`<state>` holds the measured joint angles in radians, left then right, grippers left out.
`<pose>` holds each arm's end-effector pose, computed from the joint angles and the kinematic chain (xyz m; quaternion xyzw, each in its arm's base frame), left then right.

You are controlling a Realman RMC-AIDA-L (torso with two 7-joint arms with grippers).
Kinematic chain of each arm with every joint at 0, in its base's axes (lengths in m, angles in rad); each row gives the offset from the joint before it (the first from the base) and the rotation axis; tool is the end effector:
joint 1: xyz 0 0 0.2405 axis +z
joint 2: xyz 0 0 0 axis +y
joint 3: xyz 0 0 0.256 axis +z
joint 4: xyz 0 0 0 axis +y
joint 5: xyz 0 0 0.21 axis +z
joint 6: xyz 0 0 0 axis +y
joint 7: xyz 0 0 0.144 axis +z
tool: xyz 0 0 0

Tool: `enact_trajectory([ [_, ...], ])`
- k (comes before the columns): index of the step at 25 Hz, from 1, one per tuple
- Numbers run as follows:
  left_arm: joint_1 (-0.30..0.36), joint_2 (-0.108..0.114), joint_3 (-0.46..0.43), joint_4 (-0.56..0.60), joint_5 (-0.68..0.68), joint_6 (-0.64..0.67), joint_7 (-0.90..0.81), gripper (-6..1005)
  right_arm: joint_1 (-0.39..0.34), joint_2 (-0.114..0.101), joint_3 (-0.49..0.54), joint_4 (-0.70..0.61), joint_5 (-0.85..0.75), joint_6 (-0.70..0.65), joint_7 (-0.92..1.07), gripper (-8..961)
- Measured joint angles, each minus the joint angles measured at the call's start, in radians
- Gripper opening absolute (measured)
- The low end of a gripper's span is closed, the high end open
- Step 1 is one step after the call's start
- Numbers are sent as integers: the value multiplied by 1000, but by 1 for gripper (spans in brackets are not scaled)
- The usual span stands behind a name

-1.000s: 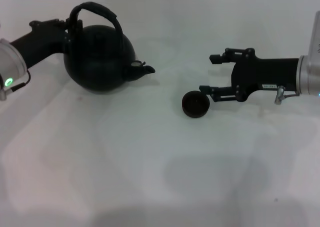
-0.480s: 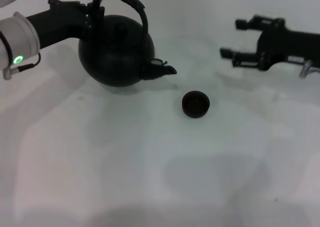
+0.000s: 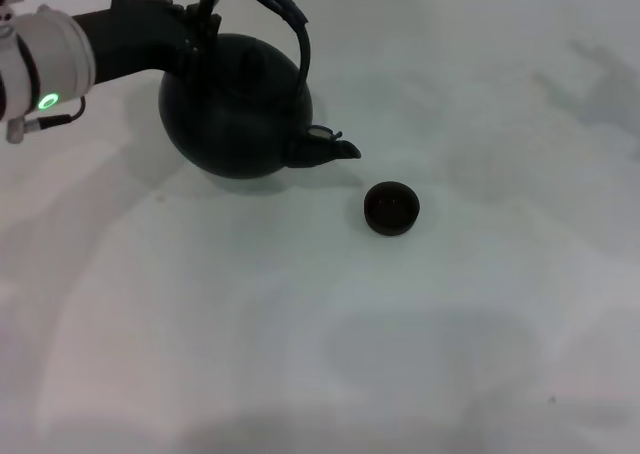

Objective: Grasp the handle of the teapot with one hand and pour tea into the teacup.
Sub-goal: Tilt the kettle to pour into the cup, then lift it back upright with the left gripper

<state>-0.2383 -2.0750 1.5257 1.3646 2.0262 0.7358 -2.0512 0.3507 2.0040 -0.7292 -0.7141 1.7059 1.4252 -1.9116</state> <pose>-0.2021 0.3629 0.0014 -0.9006 -0.2140 -0.1170 0.3597 0.2938 0.3371 0.0919 -0.8371 0.1850 0.3651 0.3630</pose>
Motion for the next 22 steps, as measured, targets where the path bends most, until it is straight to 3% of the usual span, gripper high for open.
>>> enact_trajectory([
  [5,-15,1,21,32,105,26,-95,119,-5,0,75,30,12,15,0,834],
  [22,-112,0,64,45,367,102,-290,119,-5,-1,80,63,22,6,-5,834],
])
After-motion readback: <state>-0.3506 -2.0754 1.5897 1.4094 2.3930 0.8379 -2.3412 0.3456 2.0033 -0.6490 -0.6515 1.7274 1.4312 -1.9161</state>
